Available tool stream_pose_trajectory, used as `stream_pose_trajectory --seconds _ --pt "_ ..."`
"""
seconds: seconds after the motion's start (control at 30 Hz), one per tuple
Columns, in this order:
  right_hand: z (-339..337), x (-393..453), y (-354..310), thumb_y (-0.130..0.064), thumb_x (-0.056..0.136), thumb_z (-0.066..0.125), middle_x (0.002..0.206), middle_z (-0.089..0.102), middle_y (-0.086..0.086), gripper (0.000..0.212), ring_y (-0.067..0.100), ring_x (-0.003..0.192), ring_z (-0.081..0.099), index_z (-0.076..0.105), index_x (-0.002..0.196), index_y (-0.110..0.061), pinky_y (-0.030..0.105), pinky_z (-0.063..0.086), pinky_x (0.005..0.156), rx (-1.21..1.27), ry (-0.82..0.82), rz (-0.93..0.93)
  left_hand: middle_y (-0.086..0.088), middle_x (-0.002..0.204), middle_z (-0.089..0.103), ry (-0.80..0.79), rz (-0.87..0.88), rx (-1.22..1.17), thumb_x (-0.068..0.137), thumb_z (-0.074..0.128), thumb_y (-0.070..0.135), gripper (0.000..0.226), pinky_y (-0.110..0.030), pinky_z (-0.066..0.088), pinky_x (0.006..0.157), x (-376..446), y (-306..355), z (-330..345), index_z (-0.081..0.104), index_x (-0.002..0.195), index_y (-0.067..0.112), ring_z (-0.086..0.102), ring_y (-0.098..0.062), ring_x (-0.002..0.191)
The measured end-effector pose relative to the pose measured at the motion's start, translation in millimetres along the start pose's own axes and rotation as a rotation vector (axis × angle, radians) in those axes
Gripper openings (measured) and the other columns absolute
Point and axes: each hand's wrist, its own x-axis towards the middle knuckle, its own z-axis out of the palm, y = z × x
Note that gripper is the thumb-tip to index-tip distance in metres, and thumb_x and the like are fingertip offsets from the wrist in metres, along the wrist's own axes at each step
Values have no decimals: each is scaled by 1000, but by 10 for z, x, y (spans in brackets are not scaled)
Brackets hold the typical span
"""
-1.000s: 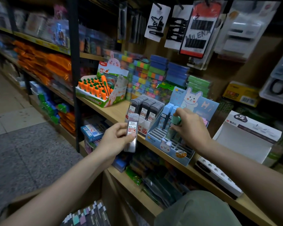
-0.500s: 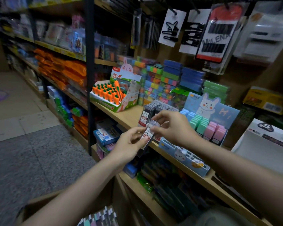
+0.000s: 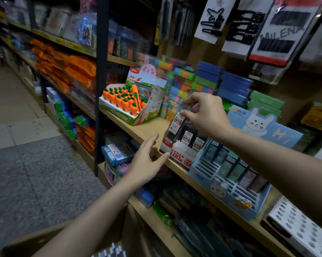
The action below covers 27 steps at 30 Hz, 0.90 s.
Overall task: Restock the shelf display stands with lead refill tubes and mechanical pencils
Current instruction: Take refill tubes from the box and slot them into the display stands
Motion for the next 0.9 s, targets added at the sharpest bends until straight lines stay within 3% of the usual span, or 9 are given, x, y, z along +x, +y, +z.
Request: stream_pose_trajectory --seconds 0.07,0.2,0.37,0.47,0.57,0.67,0.73,0.83,0.9 --pt "78 16 2 -26 81 78 93 68 -2 25 13 82 64 71 102 -15 30 55 76 -36 -24 -27 14 147 34 -38 -7 -58 88 67 37 74 -20 35 101 12 -36 43 28 150 28 36 2 128" --pt "183 4 -12 -31 76 81 93 69 1 27 18 86 63 75 99 -18 32 50 76 -155 -75 -65 10 144 41 -83 -20 -165 90 67 26 68 -29 38 111 39 -58 130 32 149 26 43 -2 129" --pt "287 -115 11 -33 77 79 97 61 1 25 22 91 60 76 98 -21 30 44 70 -221 -98 -61 12 141 37 -96 -17 -173 89 68 20 70 -20 37 106 41 -107 161 31 148 30 41 0 128" --pt "324 -217 1 -31 84 74 107 61 3 30 25 102 58 73 112 -18 35 47 78 -256 -117 -101 12 139 37 -107 -23 -175 88 68 14 72 -10 34 101 42 -111 154 31 149 28 41 2 127" --pt "258 -289 -27 -29 91 65 114 58 4 38 24 109 54 63 126 -17 36 46 86 -253 -103 -100 10 143 39 -123 -50 -202 88 68 9 71 -15 34 104 34 -68 115 33 149 25 41 -1 128" --pt "139 -499 -167 -19 91 62 112 58 -1 34 11 104 55 62 124 -15 22 45 89 18 61 -75 13 138 46 -108 -87 -232 91 64 10 65 -16 41 100 -94 -5 -15 36 147 26 46 -1 125" --pt "202 -811 -339 -13 89 62 102 62 -7 24 2 92 58 64 112 -19 13 46 79 269 103 0 14 125 60 -50 -69 -182 92 63 11 46 -12 46 89 -299 2 -139 52 133 27 57 2 113" --pt "525 -1448 -646 -9 85 64 86 65 -10 29 2 76 63 57 106 -27 12 50 67 629 -72 208 3 102 69 -59 -108 -67 90 64 2 21 -18 49 85 -810 -139 -343 65 103 18 64 -3 92" --pt "825 -1871 -803 -6 83 64 77 63 -10 28 -1 65 61 56 103 -25 9 46 63 692 -201 289 -4 99 68 -113 -223 51 88 63 -2 16 -13 47 81 -1239 -402 -511 67 102 5 62 3 83"
